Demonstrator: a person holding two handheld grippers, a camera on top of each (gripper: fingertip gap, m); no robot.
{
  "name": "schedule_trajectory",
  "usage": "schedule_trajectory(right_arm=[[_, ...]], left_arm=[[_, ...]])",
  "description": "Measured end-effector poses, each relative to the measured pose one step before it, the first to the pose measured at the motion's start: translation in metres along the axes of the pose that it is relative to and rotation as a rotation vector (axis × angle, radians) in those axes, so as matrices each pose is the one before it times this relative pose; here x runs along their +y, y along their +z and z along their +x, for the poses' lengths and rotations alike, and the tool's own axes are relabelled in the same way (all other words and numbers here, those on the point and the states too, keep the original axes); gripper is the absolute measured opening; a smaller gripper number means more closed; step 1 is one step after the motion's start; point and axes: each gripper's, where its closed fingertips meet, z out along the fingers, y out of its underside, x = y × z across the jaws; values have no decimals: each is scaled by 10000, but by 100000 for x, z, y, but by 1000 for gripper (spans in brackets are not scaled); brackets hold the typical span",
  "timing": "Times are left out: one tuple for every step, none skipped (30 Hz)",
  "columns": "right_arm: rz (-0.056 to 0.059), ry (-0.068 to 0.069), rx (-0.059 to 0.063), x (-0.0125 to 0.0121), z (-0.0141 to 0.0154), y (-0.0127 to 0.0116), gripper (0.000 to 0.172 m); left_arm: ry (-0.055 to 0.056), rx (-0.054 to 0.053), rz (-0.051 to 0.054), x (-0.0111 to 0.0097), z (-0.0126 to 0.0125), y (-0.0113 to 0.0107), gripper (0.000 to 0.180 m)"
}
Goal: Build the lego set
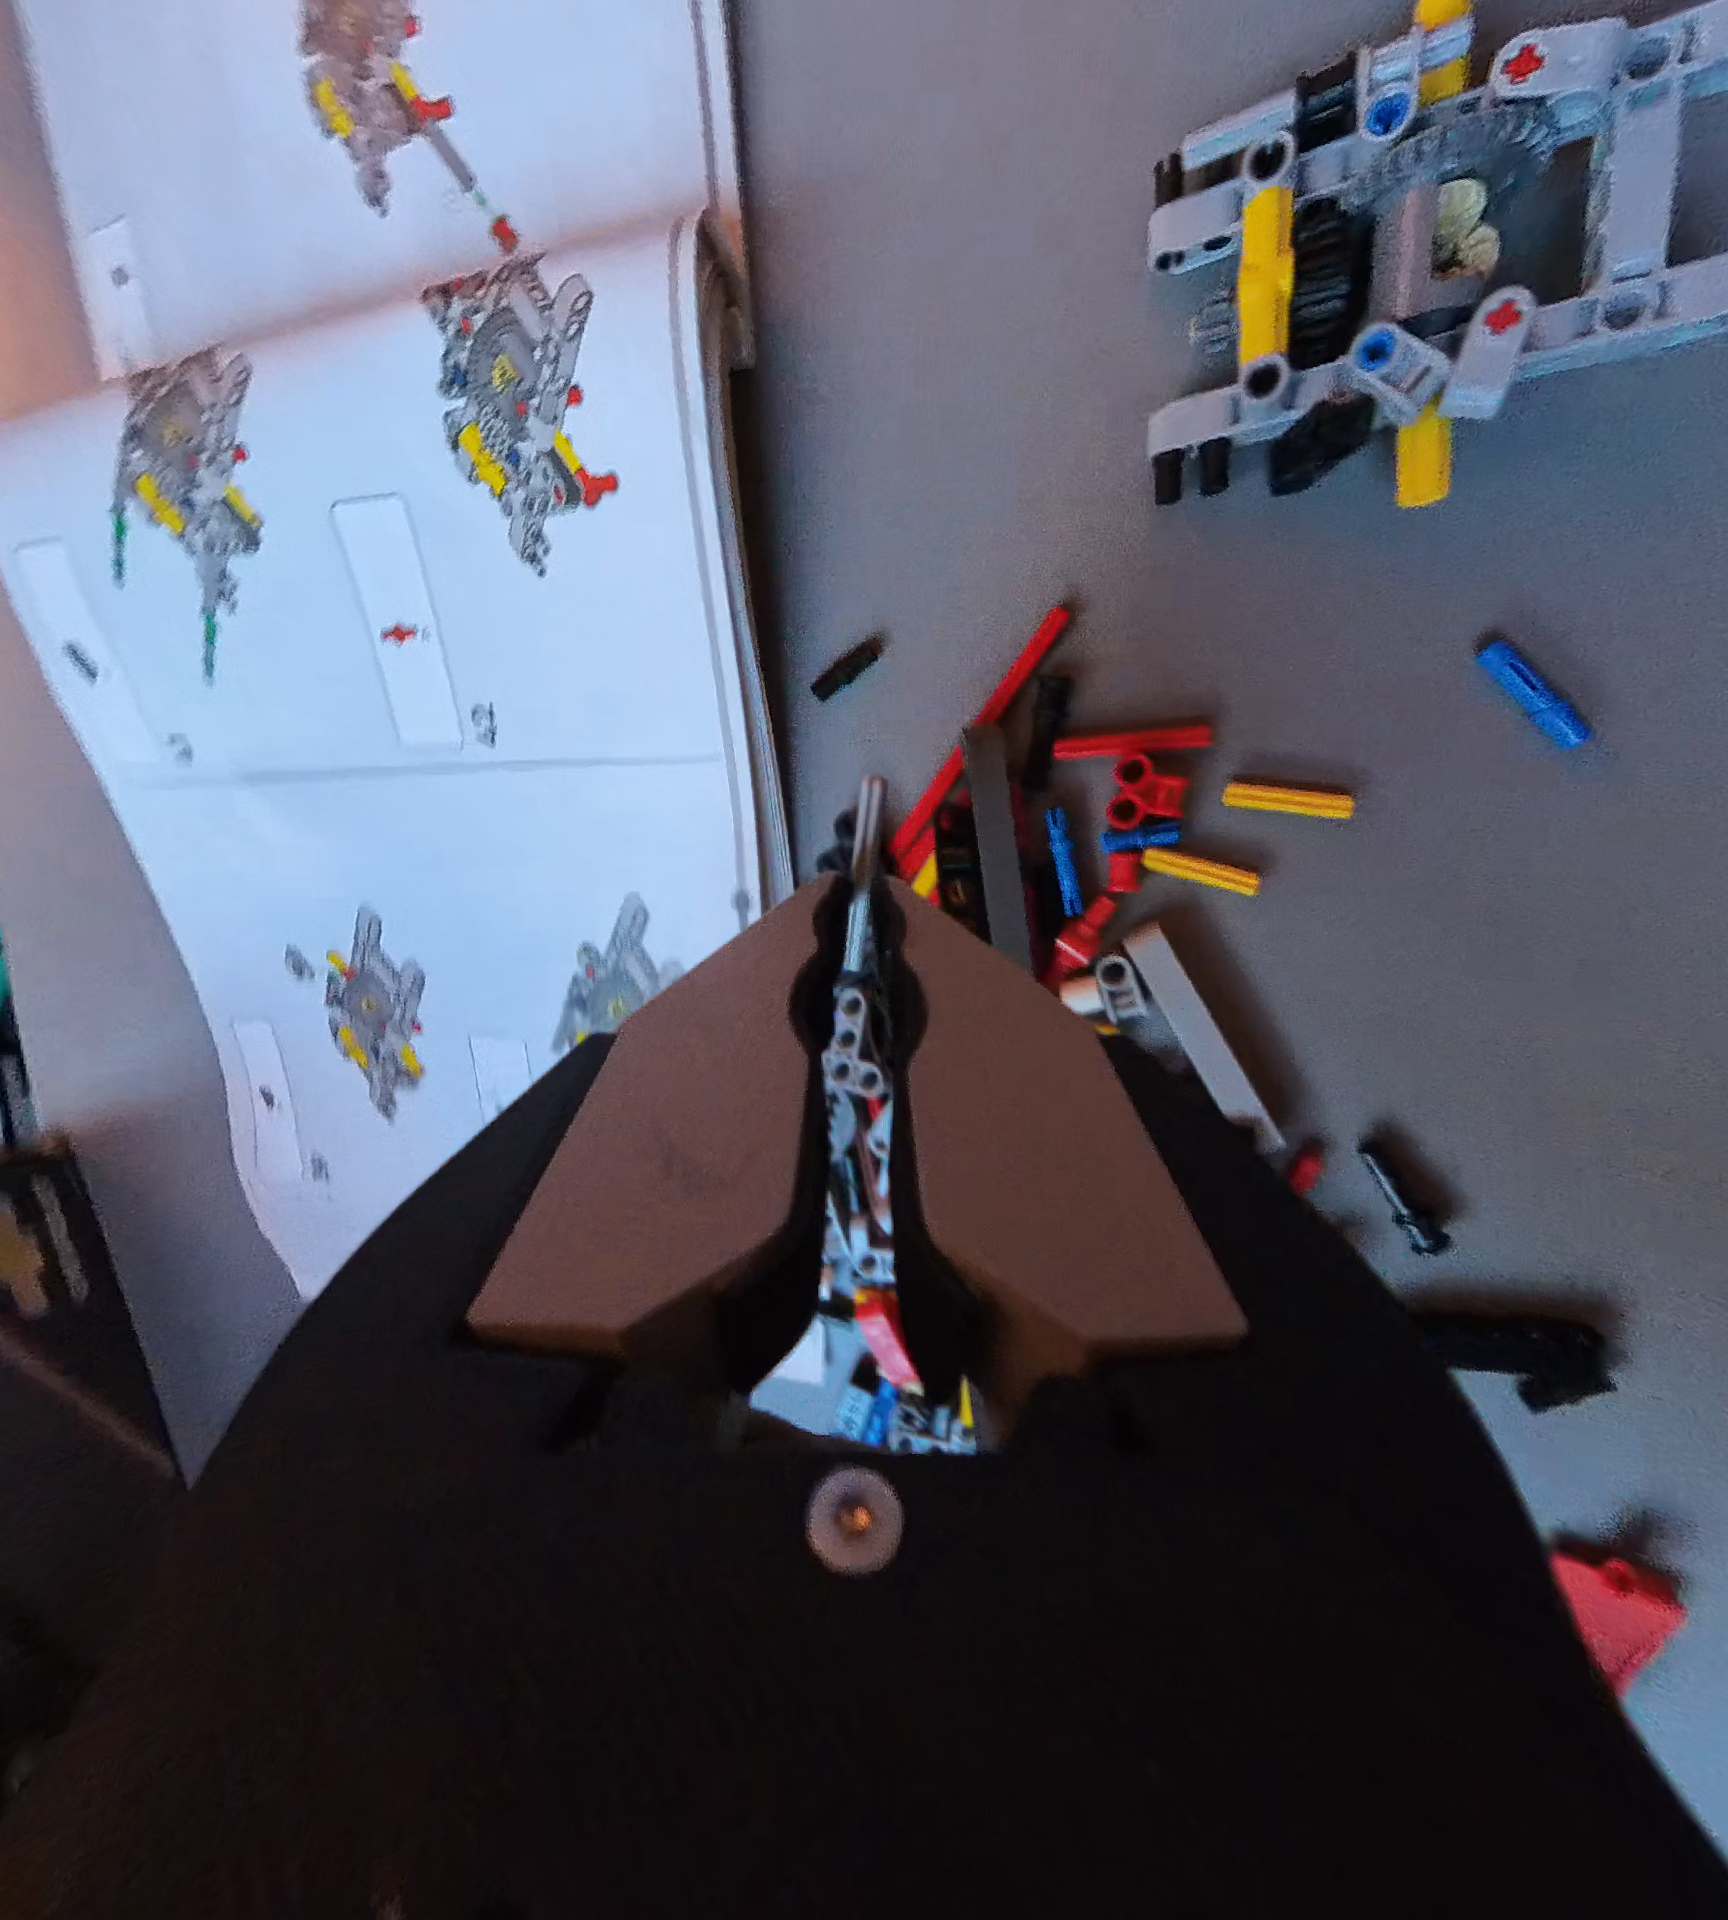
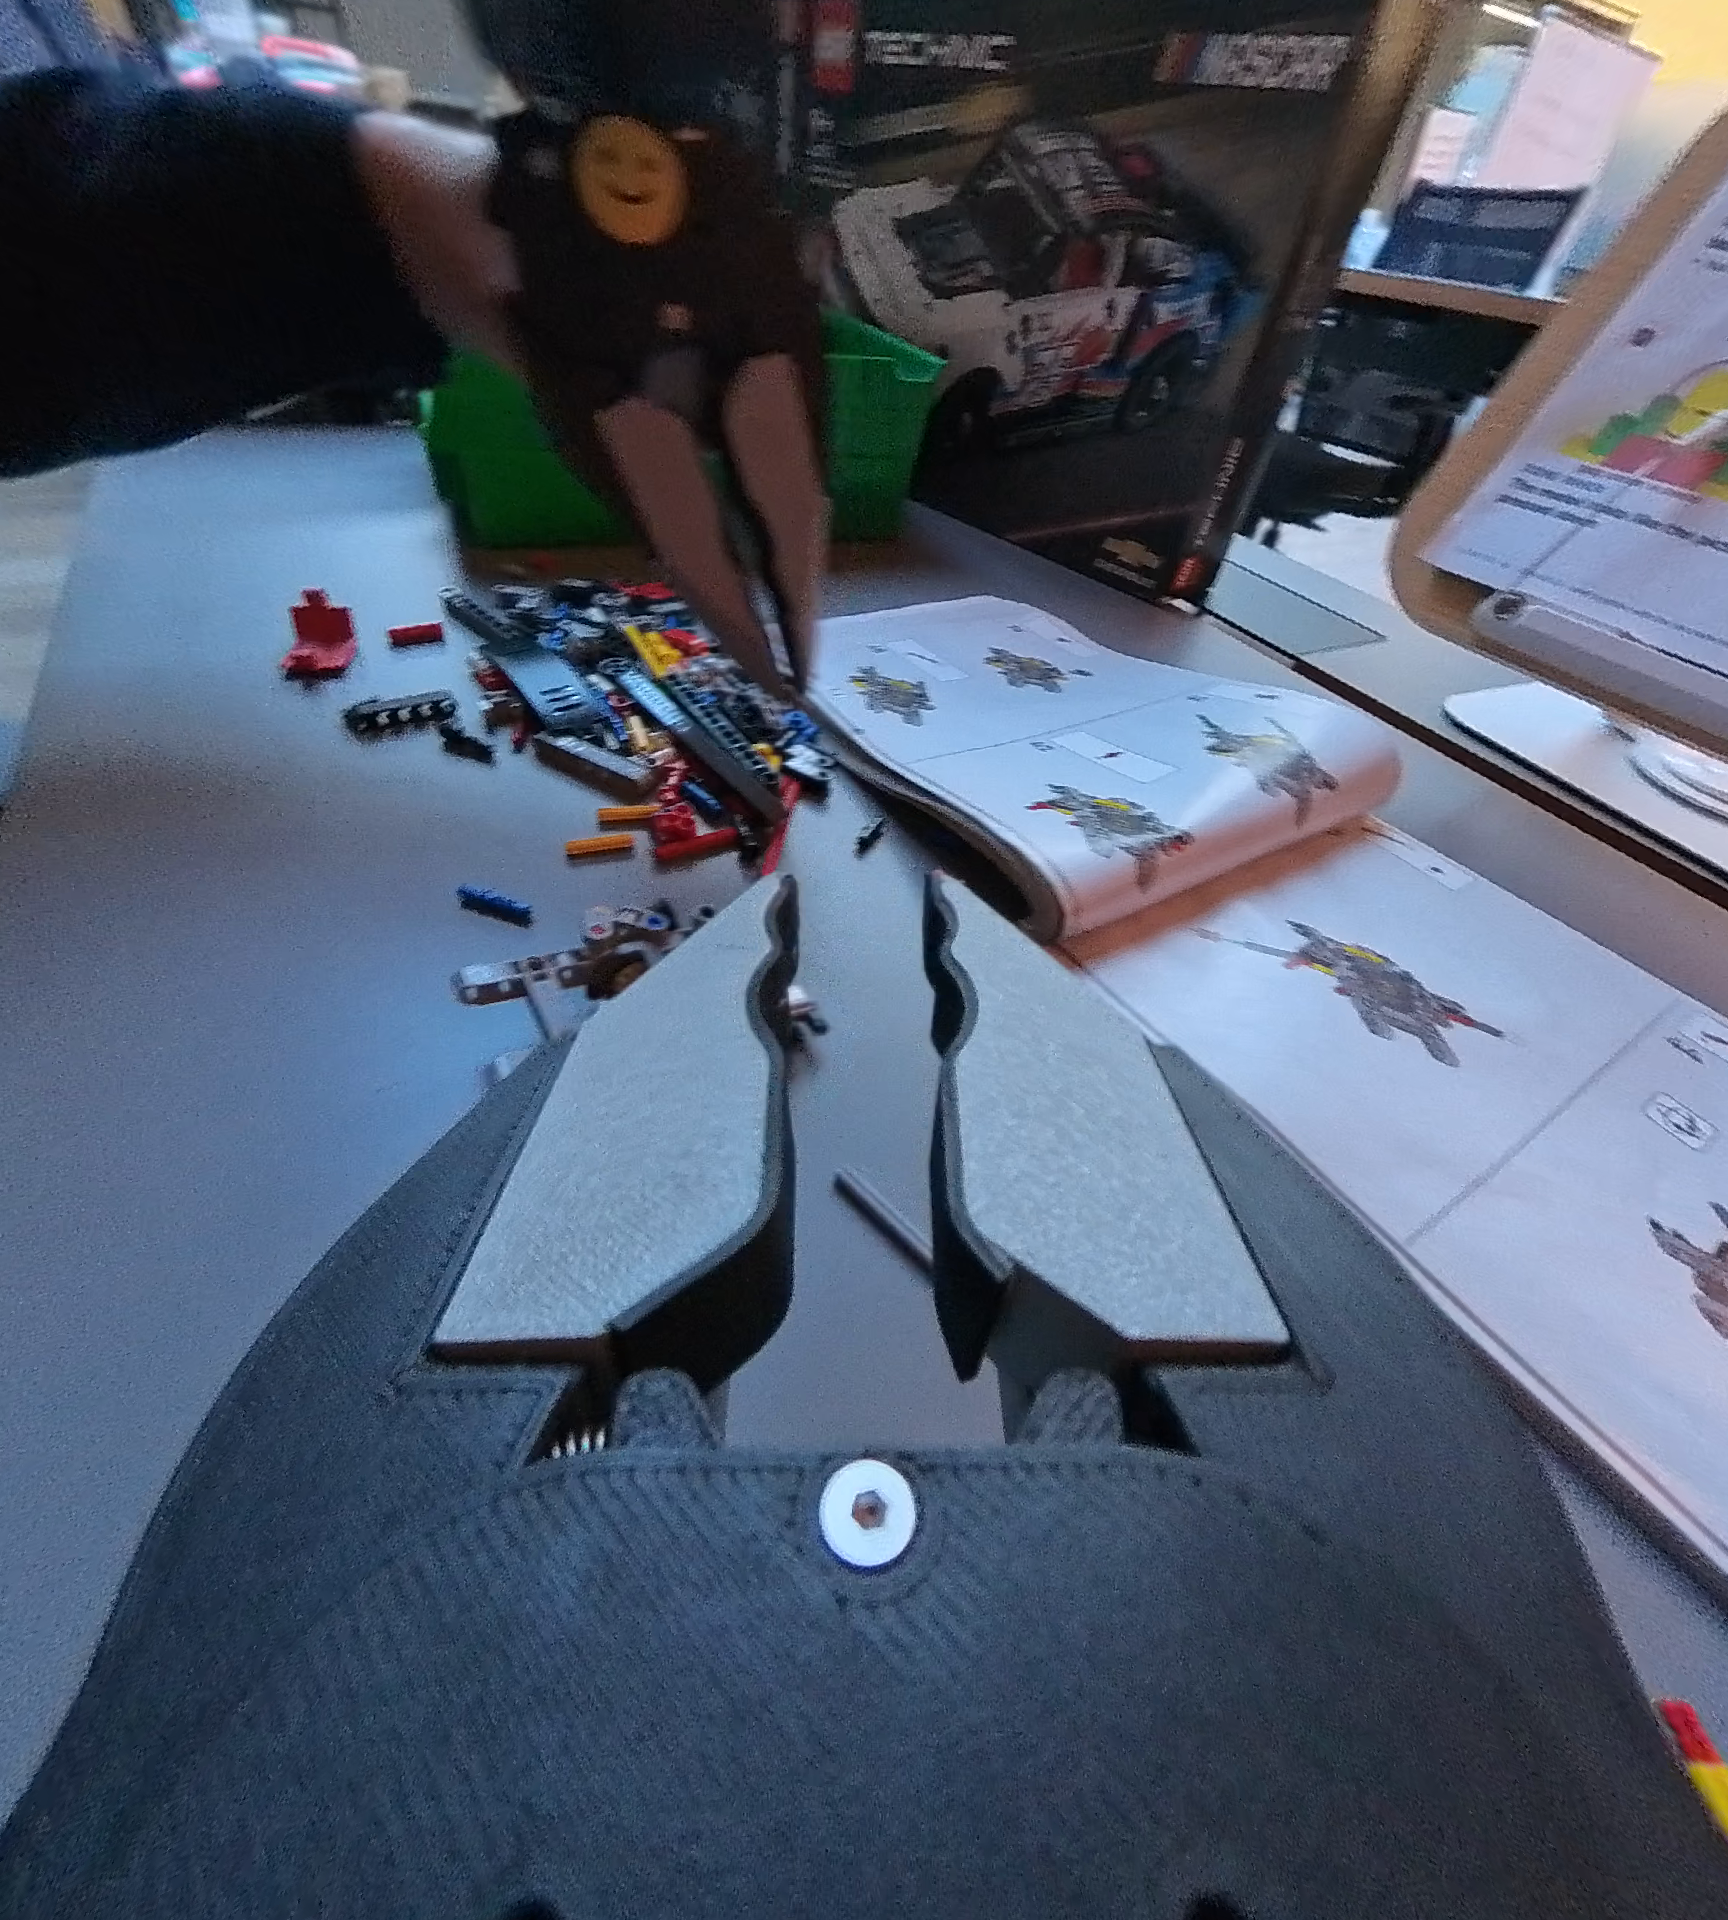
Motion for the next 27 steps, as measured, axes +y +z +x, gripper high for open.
schedule_trajectory(right_arm=[[-13, 164, 179, -56, 653, 18, 22], [-126, 87, 86, -39, 491, 176, 27], [-301, -85, 142, 90, 516, 357, 33], [-360, -236, 267, 94, 620, 529, 39], [-342, -353, 202, -28, 451, 675, 43], [-344, -486, 104, -87, 253, 829, 44], [-373, -658, 148, -58, 276, 971, 43], [-472, -769, 224, 132, 387, 1093, 44], [-545, -797, 190, 266, 322, 1193, 44], [-553, -809, 110, 264, 152, 1239, 45], [-496, -811, 95, 204, 38, 1222, 45], [-390, -803, 8, 34, -212, 1129, 48], [-318, -778, -54, -100, -412, 1005, 50], [-298, -748, 4, -155, -367, 881, 50], [-260, -731, 52, -190, -308, 757, 49], [-229, -705, 79, -210, -255, 654, 45], [-199, -681, 94, -190, -193, 534, 36], [-134, -626, 155, -217, -19, 353, 18], [28, -439, 130, -386, 98, 97, 4], [83, -80, 123, -365, 325, -20, 0], [53, 307, -35, -139, 398, 0, 0], [112, 728, -65, -19, 693, 4, 0], [149, 953, -117, 26, 897, -10, 0], [130, 973, -143, 5, 986, -30, 0], [93, 869, -102, -91, 1035, -54, 0], [73, 699, -25, -206, 1058, -68, 0], [48, 528, 34, -268, 1016, -66, 0]], left_arm=[[-284, -389, 137, 495, 157, -607, 1], [-392, -376, 136, 495, 129, -651, 1], [-500, -353, 138, 475, 84, -648, 1], [-527, -281, 160, 452, 164, -614, 1], [-478, -213, 125, 486, 262, -537, 2], [-434, -240, 50, 589, 208, -485, 1], [-440, -280, -3, 645, 72, -422, 2], [-491, -207, -52, 680, 58, -350, 1], [-460, -103, -95, 730, 169, -329, 1], [-362, -143, -51, 656, 101, -327, 2], [-311, -141, 22, 535, 86, -350, 2], [-289, 0, 45, 442, 246, -346, 2], [-168, 85, 55, 411, 374, -354, 2], [-64, -32, 74, 350, 193, -372, 1], [-46, -69, 58, 307, 78, -363, 2], [-39, 11, 41, 267, 149, -333, 2], [-44, -6, 54, 191, 106, -288, 2], [-63, 1, 45, 167, 83, -253, 2], [-39, 56, 46, 140, 162, -201, 2], [2, 33, 88, 74, 152, -170, 2], [-10, 32, 91, 57, 160, -134, 2], [-33, 52, 57, 97, 180, -80, 2], [-22, 32, 23, 154, 173, -41, 1], [-25, 2, 20, 154, 146, -15, 1], [-31, 57, 46, 120, 239, 23, 1], [-20, 82, 62, 98, 297, 39, 1], [-18, 40, 44, 138, 224, 85, 1]])
